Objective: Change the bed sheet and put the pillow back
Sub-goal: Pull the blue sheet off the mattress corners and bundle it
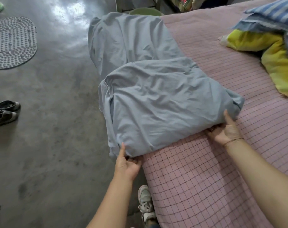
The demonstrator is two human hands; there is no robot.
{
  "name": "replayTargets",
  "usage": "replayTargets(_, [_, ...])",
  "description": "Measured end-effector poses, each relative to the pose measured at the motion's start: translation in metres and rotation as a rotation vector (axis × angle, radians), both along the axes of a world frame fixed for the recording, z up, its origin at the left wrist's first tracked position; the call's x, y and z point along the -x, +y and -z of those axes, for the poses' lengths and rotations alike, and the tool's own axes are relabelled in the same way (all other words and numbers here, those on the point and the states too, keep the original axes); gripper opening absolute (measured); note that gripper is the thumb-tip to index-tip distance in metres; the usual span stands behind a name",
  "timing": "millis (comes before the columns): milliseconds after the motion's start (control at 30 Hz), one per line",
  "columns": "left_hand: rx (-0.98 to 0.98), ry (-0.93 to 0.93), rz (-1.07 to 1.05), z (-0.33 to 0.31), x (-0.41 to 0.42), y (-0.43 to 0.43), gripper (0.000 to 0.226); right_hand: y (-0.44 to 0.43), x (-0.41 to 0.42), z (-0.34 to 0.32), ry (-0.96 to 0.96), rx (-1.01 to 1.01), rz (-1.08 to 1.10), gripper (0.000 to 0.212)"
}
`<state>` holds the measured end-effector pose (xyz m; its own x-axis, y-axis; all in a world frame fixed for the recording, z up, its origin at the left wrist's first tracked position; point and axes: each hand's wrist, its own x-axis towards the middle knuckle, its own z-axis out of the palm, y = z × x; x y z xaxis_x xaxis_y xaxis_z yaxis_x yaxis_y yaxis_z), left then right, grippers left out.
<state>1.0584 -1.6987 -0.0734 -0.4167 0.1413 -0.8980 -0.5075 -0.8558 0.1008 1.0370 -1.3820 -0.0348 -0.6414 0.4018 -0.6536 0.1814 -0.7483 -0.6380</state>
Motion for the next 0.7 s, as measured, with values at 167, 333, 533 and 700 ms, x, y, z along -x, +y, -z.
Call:
replayTargets(167, [0.028, 0.101, -0.057, -0.028, 0.048, -0.019, 0.034, 0.002, 0.044, -0.015, 0.024, -0.089, 0.002, 0.032])
replayTargets(333, [0.093, 0.238, -0.055, -0.083, 0.118, -0.032, 0.023, 0.001, 0.113, -0.052, 0.090, -0.025, -0.062, 0.052])
replayTargets(533, [0.160, 0.291, -0.060, -0.132, 0.216, -0.054, 0.022, -0.014, 0.216, -0.102, 0.255, 0.046, -0.071, 0.062])
replayTargets(700, [0.191, 0.324, -0.063, -0.153, 0.306, -0.079, 0.016, -0.027, 0.298, -0.124, 0.310, 0.056, -0.096, 0.082])
